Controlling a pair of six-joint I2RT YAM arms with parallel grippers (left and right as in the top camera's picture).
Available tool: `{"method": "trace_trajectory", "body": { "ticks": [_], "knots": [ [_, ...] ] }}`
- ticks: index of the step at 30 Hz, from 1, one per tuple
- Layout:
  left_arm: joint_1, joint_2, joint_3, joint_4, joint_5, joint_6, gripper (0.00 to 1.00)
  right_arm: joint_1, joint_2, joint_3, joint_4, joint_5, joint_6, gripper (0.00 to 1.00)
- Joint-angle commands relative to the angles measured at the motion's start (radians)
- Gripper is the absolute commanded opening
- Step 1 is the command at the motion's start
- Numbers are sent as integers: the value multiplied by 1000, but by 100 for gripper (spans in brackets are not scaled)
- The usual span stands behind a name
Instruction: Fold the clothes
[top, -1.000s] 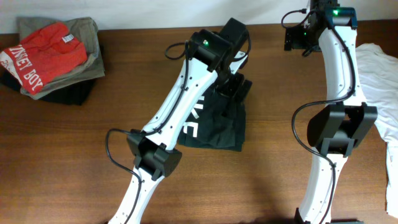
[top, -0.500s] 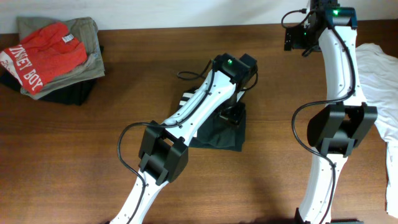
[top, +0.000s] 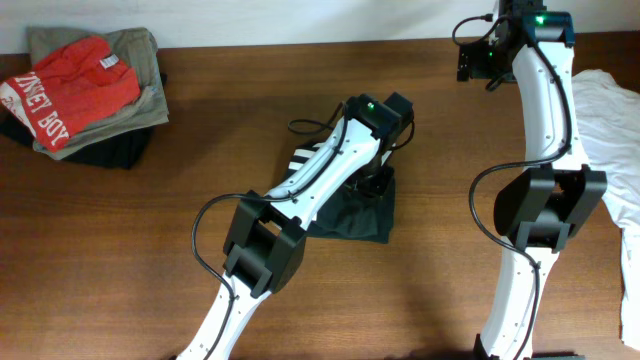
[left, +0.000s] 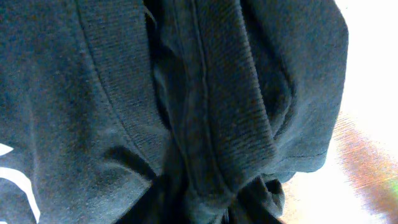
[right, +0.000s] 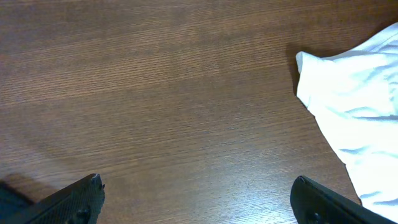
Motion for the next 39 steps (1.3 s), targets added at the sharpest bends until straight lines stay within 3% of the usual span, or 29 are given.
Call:
{"method": "trace_trajectory", "body": {
  "ticks": [1, 2, 3, 10, 15, 17, 19, 24, 27, 30, 31, 32, 39],
  "knots": [
    [2, -33, 62, -39, -11, -10, 14, 4, -23, 19, -1, 9, 4, 99],
    [2, -45, 91, -59, -11, -10, 2, 4, -23, 19, -1, 9, 4, 99],
    [2, -55, 113, -74, -11, -10, 1, 4, -23, 19, -1, 9, 4, 99],
    [-3, -98, 137, -198, 6, -9, 1, 4, -23, 19, -1, 9, 4, 99],
    [-29, -117, 137, -198, 127, 26, 0, 4, -23, 19, -1, 9, 4, 99],
    [-38, -126, 137, -198, 176, 26, 3, 4, -23, 19, 0, 9, 4, 99],
    [-50, -127, 136, -198, 182, 26, 14, 4, -23, 19, -1, 9, 4, 99],
    [-110, -127, 80, -198, 166, 44, 16, 4, -23, 19, 0, 9, 4, 99],
    [-129, -127, 33, -195, 65, 43, 16, 4, -23, 19, -1, 9, 4, 99],
    [-104, -129, 35, -122, -74, 4, 17, 4, -23, 19, -1, 9, 4, 99],
    [-87, -129, 35, -91, -86, -2, 28, 4, -23, 19, -1, 9, 4, 99],
    [-58, -129, 35, -42, -86, -2, 32, 4, -23, 19, 0, 9, 4, 99],
    [37, -110, -51, 251, -84, -3, 25, 4, -23, 19, -1, 9, 4, 99]
  ]
}}
